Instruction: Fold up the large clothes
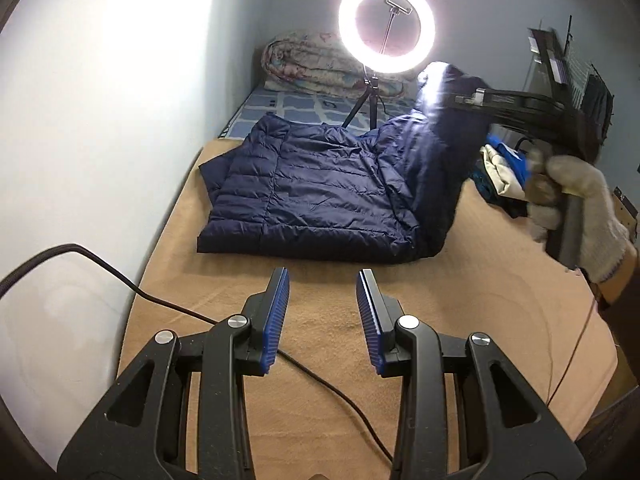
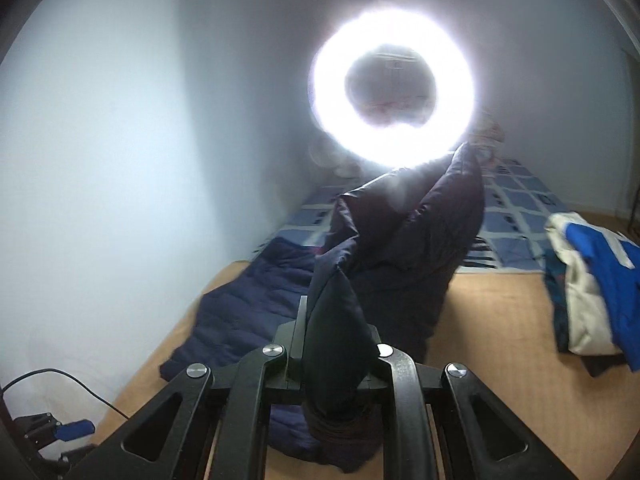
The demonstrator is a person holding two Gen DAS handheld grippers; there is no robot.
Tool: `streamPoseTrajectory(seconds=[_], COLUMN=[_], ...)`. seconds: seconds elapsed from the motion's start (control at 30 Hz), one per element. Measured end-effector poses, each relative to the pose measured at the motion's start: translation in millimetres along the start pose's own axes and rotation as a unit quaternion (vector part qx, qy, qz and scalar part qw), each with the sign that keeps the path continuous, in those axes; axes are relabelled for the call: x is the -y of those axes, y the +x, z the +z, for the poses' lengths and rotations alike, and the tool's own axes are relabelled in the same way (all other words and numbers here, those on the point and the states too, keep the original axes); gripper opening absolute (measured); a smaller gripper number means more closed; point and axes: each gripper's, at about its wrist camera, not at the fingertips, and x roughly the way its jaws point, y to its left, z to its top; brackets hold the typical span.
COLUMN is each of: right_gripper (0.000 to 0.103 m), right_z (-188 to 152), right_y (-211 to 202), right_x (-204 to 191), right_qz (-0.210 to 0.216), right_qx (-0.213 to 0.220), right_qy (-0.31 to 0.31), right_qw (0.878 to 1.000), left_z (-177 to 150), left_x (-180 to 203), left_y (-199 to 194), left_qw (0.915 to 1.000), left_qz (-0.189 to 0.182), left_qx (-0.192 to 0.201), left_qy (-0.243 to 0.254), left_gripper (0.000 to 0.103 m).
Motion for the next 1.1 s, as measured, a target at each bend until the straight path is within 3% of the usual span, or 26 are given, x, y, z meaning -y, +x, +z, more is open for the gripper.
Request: streamPoseTrajectory(seconds=[0.3,0.6,0.9,0.97,1.03,1.1], right_gripper=[0.01,0.01,0.01,0.014,0.036,0.041], right_z=[-9,-59,-78,-79,-76,-68], right_y=[73,162,209,217,217,208], right_x=[-84,-157,-169,-170,-158,-154], right_qz=[0.057,0.103,0.119,0.128,0.171,0.224], right_qx=[-0.046,-0.133,-0.165,-0.176,-0.184,-0.186], right_qy=[-0.046,-0.101,-0.107,-0.103,-0.081,-0.05], right_qw=[0.996,0.981,0.973,0.971,0.965,0.955], left_z=[-16,-25,-26,-26,-26,-26], left_x=[-12,-30,-33,-33,-32,-31], left_y=[-8,-6,-3,-1,0,0], left_qw=[0.9998,0.9992,0.9991,0.9992,0.9992,0.9993], left_qz=[-0.008,0.002,0.008,0.009,0.01,0.012], left_qx=[-0.011,-0.016,-0.018,-0.018,-0.019,-0.018], left_qy=[-0.011,-0.035,-0.037,-0.035,-0.033,-0.031], left_gripper=[0.035,0.035,0.035,0.035,0.035,0.035])
